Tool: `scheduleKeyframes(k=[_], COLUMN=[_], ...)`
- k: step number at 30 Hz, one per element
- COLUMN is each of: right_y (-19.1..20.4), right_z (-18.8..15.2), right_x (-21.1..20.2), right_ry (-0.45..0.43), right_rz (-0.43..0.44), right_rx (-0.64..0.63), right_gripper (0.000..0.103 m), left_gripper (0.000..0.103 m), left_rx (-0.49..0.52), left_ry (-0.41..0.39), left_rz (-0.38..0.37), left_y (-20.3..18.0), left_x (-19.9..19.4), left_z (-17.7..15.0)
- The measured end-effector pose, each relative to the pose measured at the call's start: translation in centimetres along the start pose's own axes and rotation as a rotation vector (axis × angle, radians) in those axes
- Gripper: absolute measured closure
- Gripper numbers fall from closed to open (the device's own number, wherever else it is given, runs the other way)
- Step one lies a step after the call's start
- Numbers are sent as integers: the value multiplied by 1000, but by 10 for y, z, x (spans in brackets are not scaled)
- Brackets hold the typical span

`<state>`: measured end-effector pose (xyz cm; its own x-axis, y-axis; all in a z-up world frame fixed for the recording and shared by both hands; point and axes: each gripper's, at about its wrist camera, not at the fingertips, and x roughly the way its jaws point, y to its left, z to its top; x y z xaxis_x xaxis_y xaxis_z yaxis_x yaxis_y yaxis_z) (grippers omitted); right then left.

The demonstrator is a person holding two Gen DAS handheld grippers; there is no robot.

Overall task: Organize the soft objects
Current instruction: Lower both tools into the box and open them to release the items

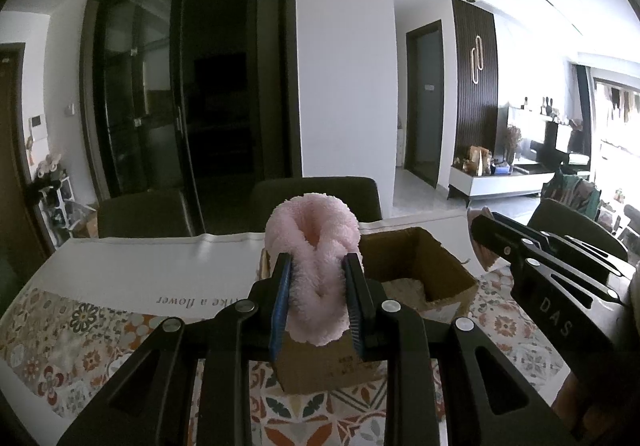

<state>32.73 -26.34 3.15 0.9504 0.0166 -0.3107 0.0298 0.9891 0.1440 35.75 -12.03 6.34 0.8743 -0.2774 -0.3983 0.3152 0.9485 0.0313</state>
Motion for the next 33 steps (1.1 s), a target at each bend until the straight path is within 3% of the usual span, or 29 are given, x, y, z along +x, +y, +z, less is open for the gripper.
scheduleKeyframes(k=[14,33], right_y=[-16,-23], right_z=[7,-27], right_x=[60,116], right_ry=[100,332], right_rz=[26,53], right_rx=[9,-15], right_gripper=[94,94], left_gripper=[76,75], left_rx=[-6,4], left_ry=[94,290], left_rz=[-40,-81], left_y=[-2,-9], left_x=[54,115], left_z=[5,-20])
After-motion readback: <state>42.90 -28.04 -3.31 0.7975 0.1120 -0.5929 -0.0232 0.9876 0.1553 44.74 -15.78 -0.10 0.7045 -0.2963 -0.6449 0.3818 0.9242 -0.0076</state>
